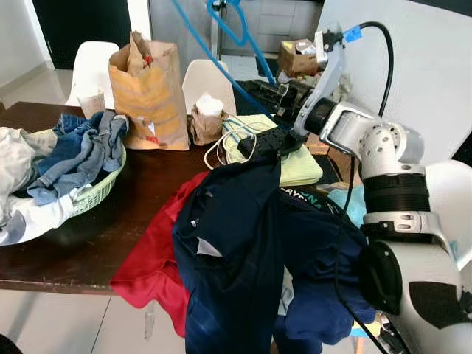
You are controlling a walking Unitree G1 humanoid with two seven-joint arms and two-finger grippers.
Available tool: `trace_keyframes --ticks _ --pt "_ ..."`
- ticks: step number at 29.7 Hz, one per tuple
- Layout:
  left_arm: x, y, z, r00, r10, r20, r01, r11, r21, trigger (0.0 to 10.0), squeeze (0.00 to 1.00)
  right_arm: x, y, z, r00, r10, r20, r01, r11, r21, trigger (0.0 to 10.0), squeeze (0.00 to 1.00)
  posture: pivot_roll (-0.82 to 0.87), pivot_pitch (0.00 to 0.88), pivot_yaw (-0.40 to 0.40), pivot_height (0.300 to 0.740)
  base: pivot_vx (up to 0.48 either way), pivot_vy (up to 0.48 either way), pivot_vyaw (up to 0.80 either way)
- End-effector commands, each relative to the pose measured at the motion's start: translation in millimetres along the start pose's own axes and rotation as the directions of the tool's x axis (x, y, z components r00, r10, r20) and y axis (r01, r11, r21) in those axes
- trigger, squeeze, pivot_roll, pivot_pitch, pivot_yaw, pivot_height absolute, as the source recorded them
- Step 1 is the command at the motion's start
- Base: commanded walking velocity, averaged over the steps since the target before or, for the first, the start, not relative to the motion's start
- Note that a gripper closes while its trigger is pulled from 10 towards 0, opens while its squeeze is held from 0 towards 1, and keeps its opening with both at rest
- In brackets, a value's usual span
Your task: Hang hanger
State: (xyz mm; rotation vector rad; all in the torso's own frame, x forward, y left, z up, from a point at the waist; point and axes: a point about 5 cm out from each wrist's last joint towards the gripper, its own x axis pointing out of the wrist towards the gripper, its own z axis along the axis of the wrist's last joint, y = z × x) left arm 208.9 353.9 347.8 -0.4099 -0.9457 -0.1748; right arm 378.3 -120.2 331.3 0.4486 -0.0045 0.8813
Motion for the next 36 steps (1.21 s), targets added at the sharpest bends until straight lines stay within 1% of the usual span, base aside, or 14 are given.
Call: trace_keyframes --ticks 1,4,5,6,7,8,10,12,13,15,24,30,32,36 --pt "-14.6 -1.6 -3.1 0.996 -0.085 0.035 0.090 0.979 -0.183 10.0 0.00 -7.5 10.3 5.9 0.993 0.113 0.039 -0.112 0.993 -0.020 0.0 0.00 0.06 0.009 -0.045 0.740 0.000 0.000 0.00" --pt "-14.6 -1.6 -3.1 0.996 -0.085 0.035 0.090 0.979 -0.183 10.0 0.00 -7.5 10.3 5.9 0.993 0.113 0.039 -0.112 0.993 -0.020 0.0 0.00 0.06 0.009 -0.045 0.740 0.000 0.000 0.00" --pt "-23.5 -4.6 -4.6 0.985 -0.164 0.062 0.175 0.940 -0.293 10.0 0.00 -13.3 21.1 9.5 0.978 0.203 0.051 -0.200 0.978 -0.056 0.0 0.00 0.05 0.013 -0.043 0.740 0.000 0.000 0.00" --pt "-23.5 -4.6 -4.6 0.985 -0.164 0.062 0.175 0.940 -0.293 10.0 0.00 -13.3 21.1 9.5 0.978 0.203 0.051 -0.200 0.978 -0.056 0.0 0.00 0.05 0.013 -0.043 0.740 0.000 0.000 0.00" --pt "-29.3 -8.9 -7.8 0.971 -0.225 0.081 0.239 0.898 -0.368 10.0 0.00 -18.1 34.2 12.2 0.956 0.287 0.053 -0.281 0.954 -0.102 0.0 0.00 0.05 0.014 -0.042 0.740 0.000 0.000 0.00" --pt "-29.3 -8.9 -7.8 0.971 -0.225 0.081 0.239 0.898 -0.368 10.0 0.00 -18.1 34.2 12.2 0.956 0.287 0.053 -0.281 0.954 -0.102 0.0 0.00 0.05 0.014 -0.042 0.740 0.000 0.000 0.00" --pt "-29.4 -29.8 -23.3 0.922 -0.382 0.057 0.364 0.808 -0.464 10.0 0.00 -21.7 64.9 9.4 0.905 0.425 -0.001 -0.420 0.894 -0.156 0.0 0.00 0.04 0.012 -0.037 0.740 0.000 0.000 0.00" --pt "-29.4 -29.8 -23.3 0.922 -0.382 0.057 0.364 0.808 -0.464 10.0 0.00 -21.7 64.9 9.4 0.905 0.425 -0.001 -0.420 0.894 -0.156 0.0 0.00 0.04 0.012 -0.037 0.740 0.000 0.000 0.00" --pt "-28.8 -38.2 -28.3 0.904 -0.425 0.051 0.395 0.780 -0.486 10.0 0.00 -22.0 72.9 7.4 0.893 0.450 -0.021 -0.447 0.879 -0.165 0.0 0.00 0.04 0.013 -0.038 0.740 0.000 0.000 0.00" --pt "-27.9 -46.5 -33.4 0.881 -0.472 0.026 0.423 0.763 -0.489 10.0 0.00 -21.8 78.9 5.5 0.880 0.474 -0.040 -0.474 0.866 -0.160 0.0 0.00 0.03 0.014 -0.032 0.740 0.000 0.000 0.00" --pt "-28.3 -52.8 -37.2 0.860 -0.510 -0.015 0.444 0.761 -0.473 10.0 0.00 -23.6 88.3 1.3 0.852 0.518 -0.080 -0.524 0.838 -0.151 0.0 0.00 0.03 0.014 -0.031 0.740 0.000 0.000 0.00" --pt "-30.9 -66.6 -34.5 0.794 -0.607 -0.033 0.520 0.707 -0.480 10.0 0.00 -31.5 117.8 -22.7 0.733 0.650 -0.198 -0.679 0.716 -0.165 0.0 0.00 0.02 0.013 -0.039 0.740 0.000 0.000 0.00" --pt "-30.9 -66.6 -34.5 0.794 -0.607 -0.033 0.520 0.707 -0.480 10.0 0.00 -31.5 117.8 -22.7 0.733 0.650 -0.198 -0.679 0.716 -0.165 0.0 0.00 0.02 0.013 -0.039 0.740 0.000 0.000 0.00" --pt "-30.8 -69.2 -33.6 0.782 -0.622 -0.034 0.531 0.695 -0.485 10.0 0.00 -38.7 124.6 -32.7 0.689 0.681 -0.246 -0.722 0.672 -0.163 0.0 0.00 0.02 0.014 -0.039 0.740 0.000 0.000 0.00"
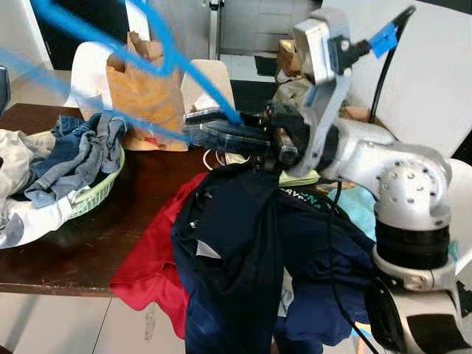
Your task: Hang hanger
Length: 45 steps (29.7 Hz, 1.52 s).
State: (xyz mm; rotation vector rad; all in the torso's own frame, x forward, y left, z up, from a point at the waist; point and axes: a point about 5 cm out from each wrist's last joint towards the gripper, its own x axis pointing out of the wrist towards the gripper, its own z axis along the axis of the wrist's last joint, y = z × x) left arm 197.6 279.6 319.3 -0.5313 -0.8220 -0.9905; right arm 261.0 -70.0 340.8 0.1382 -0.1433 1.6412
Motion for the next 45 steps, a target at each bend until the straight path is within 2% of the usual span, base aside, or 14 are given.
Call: trace_keyframes --ticks 1,3,5,8,13,17,20,23,28,30,35,40,45 --pt "5.8 -6.3 0.3 0.998 -0.051 -0.044 0.051 0.999 -0.004 10.0 0.00 4.1 9.5 -5.3 0.998 0.047 -0.041 -0.047 0.999 -0.012 0.0 0.00 0.02 0.014 -0.040 0.740 0.000 0.000 0.00" --pt "5.8 -6.3 0.3 0.998 -0.051 -0.044 0.051 0.999 -0.004 10.0 0.00 4.1 9.5 -5.3 0.998 0.047 -0.041 -0.047 0.999 -0.012 0.0 0.00 0.02 0.014 -0.040 0.740 0.000 0.000 0.00" --pt "11.9 -11.1 -3.4 0.992 -0.102 -0.069 0.100 0.995 -0.030 10.0 0.00 10.4 11.1 -15.7 0.995 0.049 -0.087 -0.050 0.999 -0.002 0.0 0.00 0.02 0.013 -0.040 0.740 0.000 0.000 0.00" --pt "15.4 -16.0 -7.3 0.984 -0.150 -0.094 0.145 0.988 -0.058 10.0 0.00 15.0 9.6 -20.2 0.993 0.038 -0.110 -0.037 0.999 0.004 0.0 0.00 0.02 0.012 -0.039 0.740 0.000 0.000 0.00" --pt "15.8 -20.6 -12.4 0.974 -0.182 -0.133 0.173 0.982 -0.078 10.0 0.00 15.0 7.3 -20.8 0.993 0.016 -0.117 -0.016 1.000 0.003 0.0 0.00 0.01 0.011 -0.039 0.740 0.000 0.000 0.00" --pt "14.8 -22.5 -14.8 0.970 -0.180 -0.164 0.171 0.983 -0.070 10.0 0.00 9.7 3.6 -13.6 0.997 -0.004 -0.079 0.004 1.000 0.005 0.0 0.00 0.01 0.012 -0.038 0.740 0.000 0.000 0.00" --pt "13.1 -23.8 -12.0 0.968 -0.165 -0.188 0.162 0.986 -0.035 10.0 0.00 -3.4 -5.8 3.6 0.999 -0.042 0.024 0.041 0.999 0.019 0.0 0.00 0.01 0.010 -0.040 0.740 0.000 0.000 0.00" --pt "11.8 -25.5 -8.5 0.966 -0.160 -0.202 0.160 0.987 -0.015 10.0 0.00 -11.5 -14.5 10.6 0.993 -0.088 0.075 0.086 0.996 0.034 0.0 0.00 0.01 0.010 -0.041 0.740 0.000 0.000 0.00" --pt "10.7 -26.7 -6.1 0.964 -0.157 -0.215 0.159 0.987 -0.006 10.0 0.00 -15.2 -21.1 11.3 0.987 -0.134 0.090 0.129 0.990 0.054 0.0 0.00 0.01 0.009 -0.041 0.740 0.000 0.000 0.00" --pt "10.0 -29.3 -3.6 0.963 -0.146 -0.229 0.152 0.988 0.009 10.0 0.00 -18.2 -30.4 5.9 0.979 -0.192 0.074 0.186 0.979 0.085 0.0 0.00 0.02 0.006 -0.044 0.740 0.000 0.000 0.00" --pt "10.7 -31.5 -3.7 0.962 -0.143 -0.232 0.150 0.989 0.015 10.0 0.00 -17.0 -31.1 0.2 0.981 -0.190 0.043 0.186 0.979 0.086 0.0 0.00 0.02 0.005 -0.046 0.740 0.000 0.000 0.00" --pt "12.7 -33.1 -3.8 0.960 -0.152 -0.234 0.161 0.987 0.020 10.0 0.00 -17.1 -20.0 -9.4 0.995 -0.100 0.009 0.099 0.993 0.063 0.0 0.00 0.02 0.005 -0.043 0.740 0.000 0.000 0.00" --pt "13.4 -33.9 -2.9 0.957 -0.160 -0.243 0.170 0.985 0.020 10.0 0.00 -26.3 -22.4 -3.2 0.991 -0.097 0.091 0.090 0.993 0.078 0.0 0.00 0.02 0.008 -0.041 0.740 0.000 0.000 0.00"
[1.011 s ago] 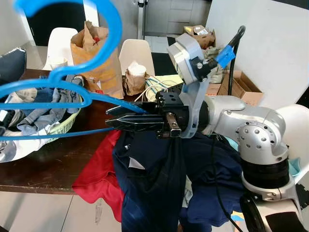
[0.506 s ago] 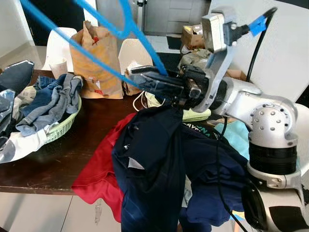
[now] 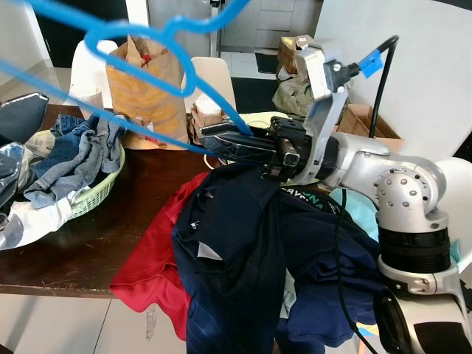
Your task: Hang hanger
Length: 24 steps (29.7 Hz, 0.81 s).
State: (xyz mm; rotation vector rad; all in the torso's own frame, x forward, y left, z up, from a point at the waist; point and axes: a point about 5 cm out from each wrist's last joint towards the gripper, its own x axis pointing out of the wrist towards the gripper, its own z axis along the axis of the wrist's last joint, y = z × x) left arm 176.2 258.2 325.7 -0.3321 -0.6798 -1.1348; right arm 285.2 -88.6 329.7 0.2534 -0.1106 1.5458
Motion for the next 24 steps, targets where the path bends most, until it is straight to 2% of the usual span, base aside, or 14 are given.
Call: trace_keyframes --ticks 1,11,13,19,20,22,23,24 --pt "3.9 -4.4 2.2 0.999 -0.033 -0.021 0.034 0.999 0.009 10.0 0.00 -5.0 0.0 5.5 0.999 0.011 0.047 -0.010 1.000 -0.007 0.0 0.00 0.02 0.008 -0.041 0.740 0.000 0.000 0.00" --pt "1.5 -5.2 4.6 0.999 -0.029 -0.020 0.029 0.999 0.013 10.0 0.00 -7.9 5.7 -2.5 0.998 0.066 0.018 -0.065 0.998 -0.018 0.0 0.00 0.02 0.012 -0.043 0.740 0.000 0.000 0.00" --pt "-1.6 -5.1 5.6 0.999 -0.027 -0.020 0.027 1.000 0.011 10.0 0.00 -6.0 12.3 -11.9 0.993 0.115 -0.027 -0.115 0.993 -0.019 0.0 0.00 0.02 0.014 -0.044 0.740 0.000 0.000 0.00" --pt "-3.4 -4.7 6.0 0.999 -0.030 -0.023 0.030 1.000 0.005 10.0 0.00 -4.5 16.1 -19.4 0.988 0.136 -0.072 -0.138 0.990 -0.023 0.0 0.00 0.02 0.016 -0.043 0.740 0.000 0.000 0.00" --pt "-3.2 -4.4 5.2 0.999 -0.033 -0.027 0.033 0.999 -0.001 9.5 0.00 -4.2 16.3 -21.6 0.987 0.135 -0.087 -0.138 0.990 -0.024 0.0 0.00 0.02 0.015 -0.042 0.740 0.000 0.000 0.00" --pt "-3.2 -4.4 5.2 0.999 -0.033 -0.027 0.033 0.999 -0.001 9.5 0.00 -4.2 16.3 -21.6 0.987 0.135 -0.087 -0.138 0.990 -0.024 0.0 0.00 0.02 0.015 -0.042 0.740 0.000 0.000 0.00" --pt "-2.9 -4.1 4.4 0.999 -0.037 -0.029 0.036 0.999 -0.006 8.7 0.00 -4.1 16.2 -22.5 0.986 0.133 -0.095 -0.136 0.990 -0.025 0.0 0.00 0.02 0.016 -0.042 0.740 0.000 0.000 0.00" --pt "-2.9 -4.1 4.4 0.999 -0.037 -0.029 0.036 0.999 -0.006 8.7 0.00 -4.1 16.2 -22.5 0.986 0.133 -0.095 -0.136 0.990 -0.025 0.0 0.00 0.02 0.016 -0.042 0.740 0.000 0.000 0.00"
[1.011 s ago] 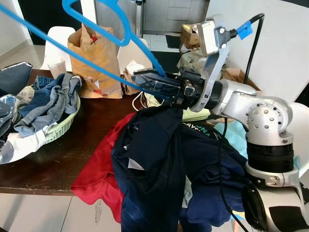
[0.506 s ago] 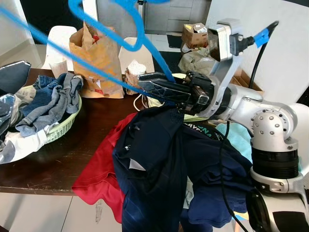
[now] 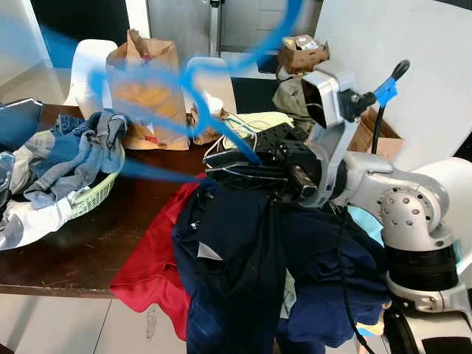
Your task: Hang hanger
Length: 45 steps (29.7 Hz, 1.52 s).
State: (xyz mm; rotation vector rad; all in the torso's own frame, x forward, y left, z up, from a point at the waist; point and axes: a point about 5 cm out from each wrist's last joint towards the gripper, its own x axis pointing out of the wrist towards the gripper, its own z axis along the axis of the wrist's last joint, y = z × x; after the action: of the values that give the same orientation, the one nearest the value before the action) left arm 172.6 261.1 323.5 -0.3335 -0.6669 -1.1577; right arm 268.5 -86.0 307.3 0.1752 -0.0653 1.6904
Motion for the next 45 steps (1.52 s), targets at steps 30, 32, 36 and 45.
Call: trace_keyframes --ticks 30,32,36,45 --pt "-2.1 -6.1 26.8 1.000 -0.023 0.001 0.023 0.996 0.082 0.0 0.00 -11.4 1.1 12.1 1.000 -0.017 0.018 0.019 0.995 -0.098 10.0 0.27 0.02 0.018 -0.052 0.740 0.000 0.000 0.00" --pt "-3.8 -5.4 28.7 1.000 -0.017 0.000 0.017 0.996 0.086 0.0 0.00 -16.1 4.9 20.2 0.998 0.014 0.057 -0.008 0.994 -0.110 10.0 1.00 0.02 0.017 -0.051 0.740 0.000 0.000 0.00" --pt "-6.0 -4.8 29.9 1.000 -0.010 -0.005 0.010 0.996 0.085 0.0 0.00 -22.3 8.6 30.7 0.993 0.035 0.113 -0.019 0.990 -0.136 10.0 1.00 0.02 0.016 -0.045 0.740 0.000 0.000 0.00" --pt "-11.5 -4.3 33.4 1.000 0.000 0.003 0.000 0.996 0.087 0.0 0.00 -33.3 27.7 42.8 0.979 0.151 0.134 -0.123 0.972 -0.198 10.0 0.95 0.02 0.013 -0.044 0.740 0.000 0.000 0.00"
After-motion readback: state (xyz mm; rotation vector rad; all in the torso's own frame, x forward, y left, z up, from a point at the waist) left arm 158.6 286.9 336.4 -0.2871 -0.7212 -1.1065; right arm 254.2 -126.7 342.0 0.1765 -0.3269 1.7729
